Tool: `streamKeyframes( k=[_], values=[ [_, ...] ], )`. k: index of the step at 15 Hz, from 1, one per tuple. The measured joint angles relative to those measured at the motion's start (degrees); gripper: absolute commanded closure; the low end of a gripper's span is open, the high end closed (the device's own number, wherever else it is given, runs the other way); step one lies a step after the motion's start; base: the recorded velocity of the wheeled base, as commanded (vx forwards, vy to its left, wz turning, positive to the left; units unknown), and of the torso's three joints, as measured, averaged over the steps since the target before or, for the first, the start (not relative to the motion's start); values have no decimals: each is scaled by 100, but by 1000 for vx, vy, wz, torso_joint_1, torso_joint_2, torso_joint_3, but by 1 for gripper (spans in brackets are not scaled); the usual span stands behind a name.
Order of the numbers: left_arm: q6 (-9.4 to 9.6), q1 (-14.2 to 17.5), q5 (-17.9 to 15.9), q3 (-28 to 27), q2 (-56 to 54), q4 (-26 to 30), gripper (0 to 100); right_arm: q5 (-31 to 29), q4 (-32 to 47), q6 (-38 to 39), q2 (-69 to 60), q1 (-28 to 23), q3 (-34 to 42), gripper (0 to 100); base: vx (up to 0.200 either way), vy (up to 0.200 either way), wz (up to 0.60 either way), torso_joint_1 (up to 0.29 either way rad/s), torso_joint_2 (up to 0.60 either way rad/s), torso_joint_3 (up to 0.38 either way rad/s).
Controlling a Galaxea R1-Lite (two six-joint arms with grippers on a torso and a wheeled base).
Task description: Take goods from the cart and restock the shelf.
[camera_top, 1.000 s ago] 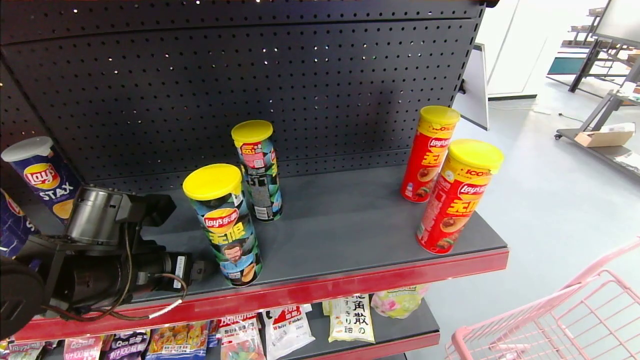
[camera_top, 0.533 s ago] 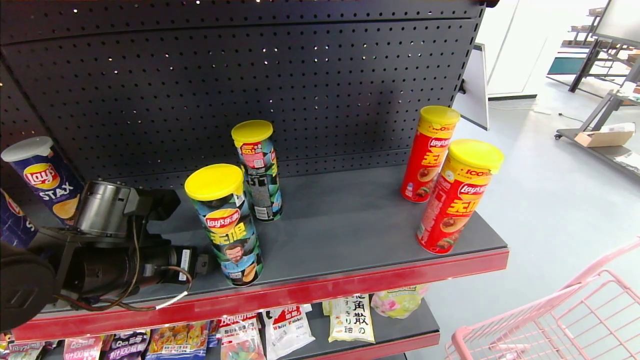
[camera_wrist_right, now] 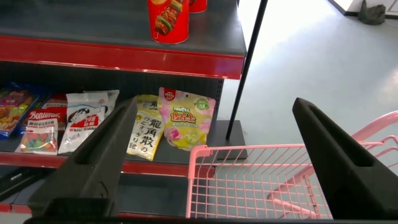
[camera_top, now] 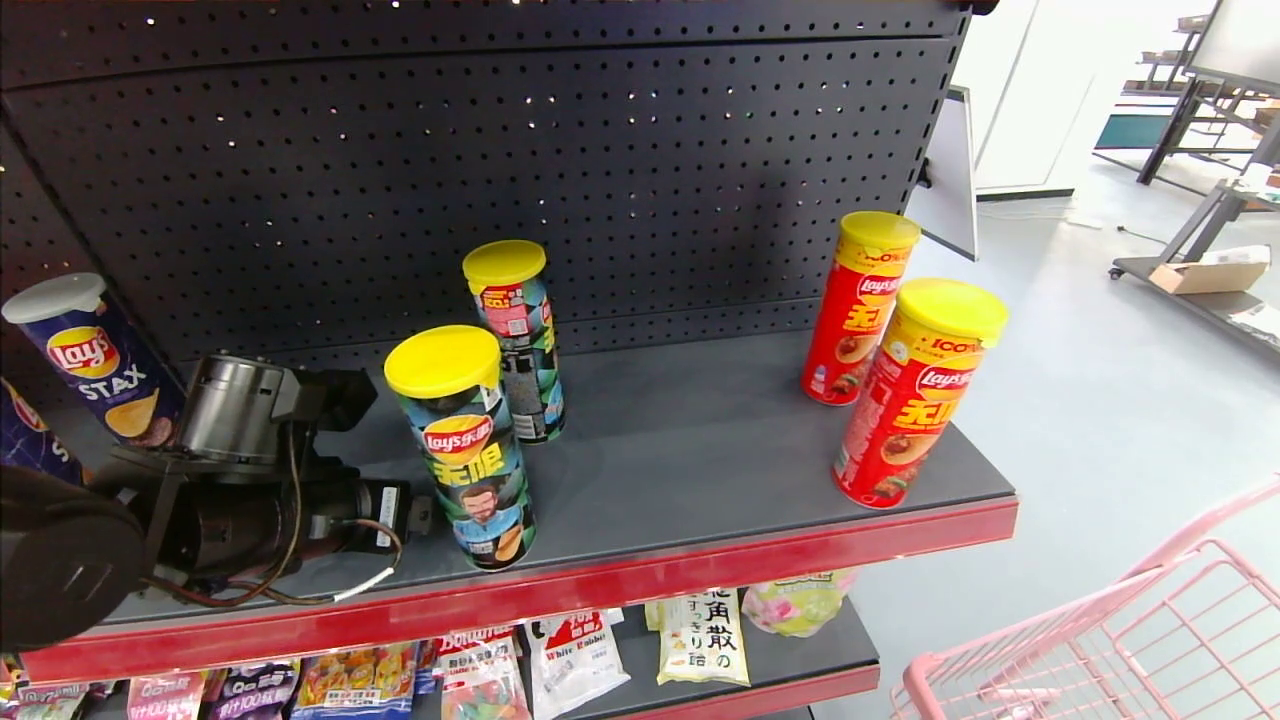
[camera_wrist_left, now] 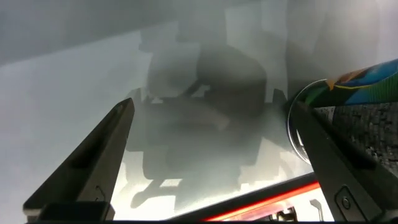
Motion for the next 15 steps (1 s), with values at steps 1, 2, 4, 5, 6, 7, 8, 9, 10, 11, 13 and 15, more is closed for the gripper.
streamKeyframes(
  k=[1, 2, 4, 5, 6, 7, 8, 9, 10, 11, 13, 15],
  values=[
    [-4, -24, 7, -22, 30, -2, 0, 0, 2, 0, 0, -1, 0, 0, 0, 0, 0, 0, 0, 0],
    [-6, -37, 10, -61, 55, -2, 0, 0, 2, 0, 2, -1, 0, 0, 0, 0, 0, 0, 0, 0],
    [-9, -63, 11, -146, 113, -5, 0, 0, 2, 2, 2, -1, 0, 0, 0, 0, 0, 0, 0, 0],
    [-9, -66, 11, -185, 138, -2, 0, 0, 0, 0, 2, -1, 0, 0, 0, 0, 0, 0, 0, 0],
    [-6, -66, 16, -224, 160, -5, 0, 1, 2, 2, 2, -1, 0, 0, 0, 0, 0, 0, 0, 0],
    [-9, -69, 21, -257, 183, -2, 0, 0, 2, 0, 4, -1, 0, 0, 0, 0, 0, 0, 0, 0],
    [-9, -69, 21, -279, 199, -2, 0, 0, 2, 0, 4, -1, 0, 0, 0, 0, 0, 0, 0, 0],
    [-11, -74, 22, -293, 213, -5, 0, -2, 2, 0, 4, -1, 0, 0, 0, 0, 0, 0, 0, 0],
    [-9, -77, 22, -296, 224, -2, 0, -2, 2, 0, 4, -1, 0, 0, 0, 0, 0, 0, 0, 0],
    [-9, -77, 22, -301, 238, -2, 0, -5, 0, 0, 4, -4, 0, 0, 0, 0, 0, 0, 0, 0],
    [-11, -78, 24, -301, 257, -2, 0, -5, 2, 2, 4, -4, 0, 0, 0, 0, 0, 0, 0, 0],
    [-11, -78, 27, -304, 282, -7, 0, -7, 2, 0, 4, -4, 0, 0, 0, 0, 0, 0, 0, 0]
  ],
)
